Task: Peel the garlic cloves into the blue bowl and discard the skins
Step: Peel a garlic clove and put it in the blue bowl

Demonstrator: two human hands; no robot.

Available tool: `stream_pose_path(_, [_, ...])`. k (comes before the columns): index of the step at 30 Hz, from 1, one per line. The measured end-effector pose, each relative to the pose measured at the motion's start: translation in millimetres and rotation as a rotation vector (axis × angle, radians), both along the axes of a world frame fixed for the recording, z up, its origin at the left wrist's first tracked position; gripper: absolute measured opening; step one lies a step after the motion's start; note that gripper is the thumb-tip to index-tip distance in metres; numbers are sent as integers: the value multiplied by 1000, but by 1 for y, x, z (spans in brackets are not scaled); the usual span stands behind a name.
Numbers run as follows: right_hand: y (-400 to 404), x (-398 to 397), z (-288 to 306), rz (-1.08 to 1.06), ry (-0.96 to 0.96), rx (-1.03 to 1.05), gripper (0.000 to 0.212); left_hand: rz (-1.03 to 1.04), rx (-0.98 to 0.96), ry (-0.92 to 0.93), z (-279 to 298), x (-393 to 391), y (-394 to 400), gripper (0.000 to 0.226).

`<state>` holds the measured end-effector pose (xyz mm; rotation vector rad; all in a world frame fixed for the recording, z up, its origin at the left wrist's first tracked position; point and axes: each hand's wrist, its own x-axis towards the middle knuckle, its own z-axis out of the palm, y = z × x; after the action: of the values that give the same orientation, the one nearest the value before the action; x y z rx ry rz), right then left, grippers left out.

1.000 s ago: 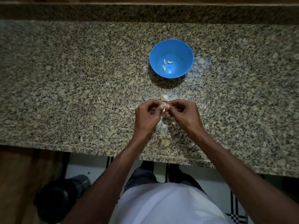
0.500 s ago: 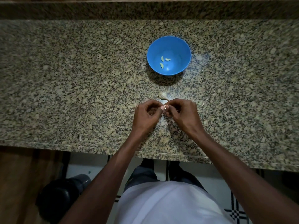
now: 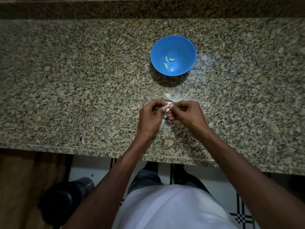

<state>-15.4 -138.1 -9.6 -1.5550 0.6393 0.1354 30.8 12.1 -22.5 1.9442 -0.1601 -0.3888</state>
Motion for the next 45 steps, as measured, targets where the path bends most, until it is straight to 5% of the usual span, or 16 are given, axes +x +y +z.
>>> stream_pose_path(12, [2, 0, 3, 121, -185, -439, 17, -3, 112, -62, -3, 5, 0, 12])
stream_pose_path(21, [0, -2, 2, 121, -111, -411, 13, -205, 234, -422, -1, 8, 3, 9])
stream_pose_path(30, [0, -2, 5, 94, -52, -270, 10, -249, 288, -519, -6, 6, 3, 4])
stream_pose_path(39, [-2, -4, 5, 115, -77, -320, 15, -221, 265, -376, -6, 0, -4, 4])
stream_pose_path(45, [-1, -4, 6, 178, -156, -428, 15, -32, 192, -90, 4, -1, -11, 14])
